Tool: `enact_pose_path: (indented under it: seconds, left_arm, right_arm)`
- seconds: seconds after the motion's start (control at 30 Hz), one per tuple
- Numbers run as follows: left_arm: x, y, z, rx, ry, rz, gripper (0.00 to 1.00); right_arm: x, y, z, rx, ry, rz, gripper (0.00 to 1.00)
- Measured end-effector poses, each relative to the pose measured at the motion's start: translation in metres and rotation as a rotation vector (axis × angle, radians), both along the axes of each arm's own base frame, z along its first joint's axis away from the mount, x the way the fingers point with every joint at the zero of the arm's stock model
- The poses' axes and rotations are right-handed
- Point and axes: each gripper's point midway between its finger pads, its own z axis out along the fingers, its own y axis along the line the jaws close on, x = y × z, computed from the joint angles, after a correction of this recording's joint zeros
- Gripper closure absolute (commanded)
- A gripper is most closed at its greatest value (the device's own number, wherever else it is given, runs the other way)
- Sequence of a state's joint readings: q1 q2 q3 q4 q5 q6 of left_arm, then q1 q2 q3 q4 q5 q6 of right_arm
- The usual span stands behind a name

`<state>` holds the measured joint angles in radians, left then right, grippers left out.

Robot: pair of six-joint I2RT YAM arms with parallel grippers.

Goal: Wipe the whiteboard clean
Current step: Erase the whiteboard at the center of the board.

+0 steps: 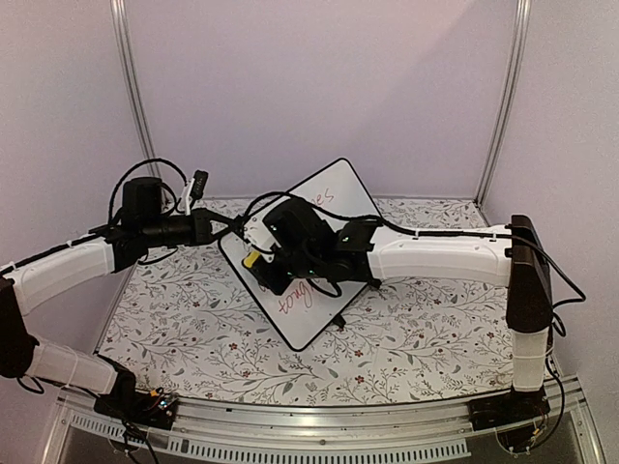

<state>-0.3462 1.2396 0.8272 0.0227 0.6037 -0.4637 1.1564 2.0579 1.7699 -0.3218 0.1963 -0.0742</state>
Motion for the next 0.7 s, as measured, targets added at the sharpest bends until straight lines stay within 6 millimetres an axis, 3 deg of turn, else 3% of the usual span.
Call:
enact_pose_path:
  seconds: [0.13, 0.3, 0.53, 0.7]
  left_arm:
    - [0.0, 0.0, 0.0, -0.002, -0.001, -0.002, 1.0]
    - [0.0, -0.001, 0.001, -0.006, -0.007, -0.005, 1.0]
    - [-0.003, -0.003, 0.003, -0.017, -0.003, -0.022, 1.0]
    - [-0.004, -0.005, 0.003, -0.021, -0.002, -0.032, 1.0]
  right_arm:
    - [-0.005, -0.011, -0.012, -0.022, 0.024, -0.008, 0.76]
    - [-0.005, -0.01, -0.008, -0.017, 0.027, -0.011, 0.76]
    - [0.007, 0.015, 0.027, 0.052, -0.022, -0.007, 0.76]
    - [0.013, 0.024, 0.04, 0.079, -0.044, -0.006, 0.76]
